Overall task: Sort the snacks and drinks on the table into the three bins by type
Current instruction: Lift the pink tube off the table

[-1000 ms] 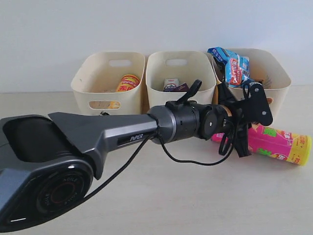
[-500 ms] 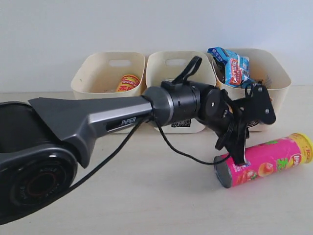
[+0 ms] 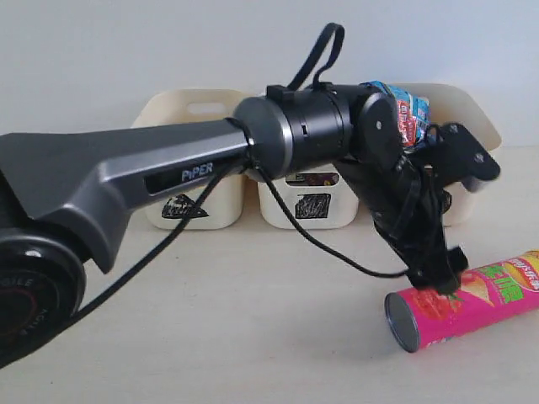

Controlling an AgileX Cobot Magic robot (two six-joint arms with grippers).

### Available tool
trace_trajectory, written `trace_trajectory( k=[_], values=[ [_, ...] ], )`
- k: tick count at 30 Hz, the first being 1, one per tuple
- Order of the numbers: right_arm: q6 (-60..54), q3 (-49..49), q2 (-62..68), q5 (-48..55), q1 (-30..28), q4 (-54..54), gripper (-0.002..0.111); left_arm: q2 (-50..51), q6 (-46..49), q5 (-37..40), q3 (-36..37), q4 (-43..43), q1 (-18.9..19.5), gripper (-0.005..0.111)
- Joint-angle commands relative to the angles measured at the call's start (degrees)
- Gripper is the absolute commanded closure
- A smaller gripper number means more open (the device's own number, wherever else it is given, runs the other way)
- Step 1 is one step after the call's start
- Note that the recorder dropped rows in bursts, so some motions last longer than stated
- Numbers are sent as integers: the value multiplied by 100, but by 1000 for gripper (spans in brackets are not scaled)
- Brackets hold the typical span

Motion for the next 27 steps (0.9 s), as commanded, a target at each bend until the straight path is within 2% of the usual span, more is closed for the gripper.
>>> trace_trajectory(
  k=[1, 5, 10, 16, 22, 27],
  values=[
    [-1, 29, -25, -66, -11, -19, 108, 56, -42, 124, 13, -528, -425, 21],
    [-1, 29, -25, -66, -11, -19, 108, 74, -215, -23, 13, -166, -751, 17],
    [-1, 29, -25, -66, -11, -19, 108, 172, -1441, -702, 13, 1038, -817, 14],
    [-1, 29, -25, -66, -11, -19, 108, 344, -1346, -982, 13, 1028, -625, 14],
    [-1, 29, -25, -66, -11, -19, 108, 697, -1304, -1932, 13, 874, -512, 14],
    [-1, 29, -25, -66, -11, -19, 108, 903, -1288, -2334, 13, 874, -475, 16]
  ],
)
